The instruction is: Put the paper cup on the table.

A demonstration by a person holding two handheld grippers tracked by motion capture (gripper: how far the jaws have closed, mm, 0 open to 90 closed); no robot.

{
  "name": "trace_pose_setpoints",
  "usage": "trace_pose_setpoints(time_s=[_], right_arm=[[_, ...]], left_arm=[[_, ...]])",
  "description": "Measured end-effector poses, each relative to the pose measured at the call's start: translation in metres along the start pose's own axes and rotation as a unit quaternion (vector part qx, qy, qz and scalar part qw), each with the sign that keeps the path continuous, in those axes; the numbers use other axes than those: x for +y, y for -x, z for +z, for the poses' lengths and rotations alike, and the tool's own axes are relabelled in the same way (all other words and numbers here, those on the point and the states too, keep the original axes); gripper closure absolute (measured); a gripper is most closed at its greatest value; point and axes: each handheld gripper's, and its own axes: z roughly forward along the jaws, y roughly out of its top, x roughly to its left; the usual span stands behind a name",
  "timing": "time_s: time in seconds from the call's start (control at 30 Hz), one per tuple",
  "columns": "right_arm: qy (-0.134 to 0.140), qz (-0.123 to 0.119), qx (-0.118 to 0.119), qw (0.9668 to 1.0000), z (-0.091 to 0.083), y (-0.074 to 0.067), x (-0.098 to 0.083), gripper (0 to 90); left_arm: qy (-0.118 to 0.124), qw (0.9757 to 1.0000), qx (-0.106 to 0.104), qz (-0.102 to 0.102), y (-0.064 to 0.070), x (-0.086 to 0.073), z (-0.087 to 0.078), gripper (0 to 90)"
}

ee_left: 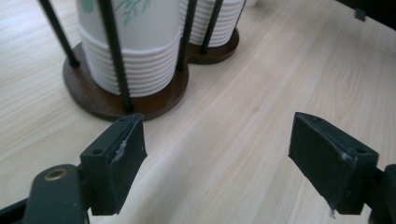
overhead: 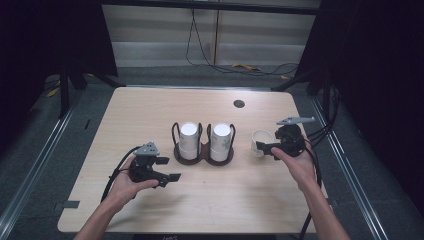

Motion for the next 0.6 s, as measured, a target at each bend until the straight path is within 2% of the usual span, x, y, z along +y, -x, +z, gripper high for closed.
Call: trace_pose_setpoints(time_s=[0.03,0.1,0.2,0.27,0.33,0.4,0.5,0.6], right_arm=[[-0.002,0.0,0.001,1.0,-0.001,-0.005,-0.01,16.4],[0.0,0.0,0.002,1.0,-0.002,-0.007,-0.014,16.5],[0.009,0.008,0.011,0.9999,-0.005,-0.015,-0.031,16.6],[0.016,0.014,0.008,0.9997,-0.007,-0.021,-0.04,16.5],[0.012,0.012,0.012,0.9998,-0.008,-0.031,-0.057,16.9],[0.01,0.012,0.012,0.9998,-0.008,-0.033,-0.061,16.9],[0.006,0.013,0.013,0.9998,-0.008,-0.04,-0.076,17.6],[0.007,0.014,0.019,0.9997,-0.006,-0.049,-0.088,17.6]], left_arm=[[-0.008,1.0,0.003,0.002,-0.001,-0.002,-0.001,18.7],[-0.009,0.9999,0.004,0.002,-0.001,-0.003,-0.001,18.7],[-0.011,0.9999,0.006,0.004,-0.001,-0.008,-0.005,18.7],[-0.01,0.9999,0.011,0.0,-0.002,-0.011,-0.008,18.7],[-0.012,0.9996,0.025,-0.002,-0.002,-0.014,-0.011,18.7],[-0.01,0.9996,0.025,-0.01,-0.002,-0.019,-0.015,18.7],[-0.023,0.9991,0.035,-0.004,-0.001,-0.026,-0.017,18.8],[-0.02,0.9988,0.037,-0.024,-0.003,-0.034,-0.019,19.7]])
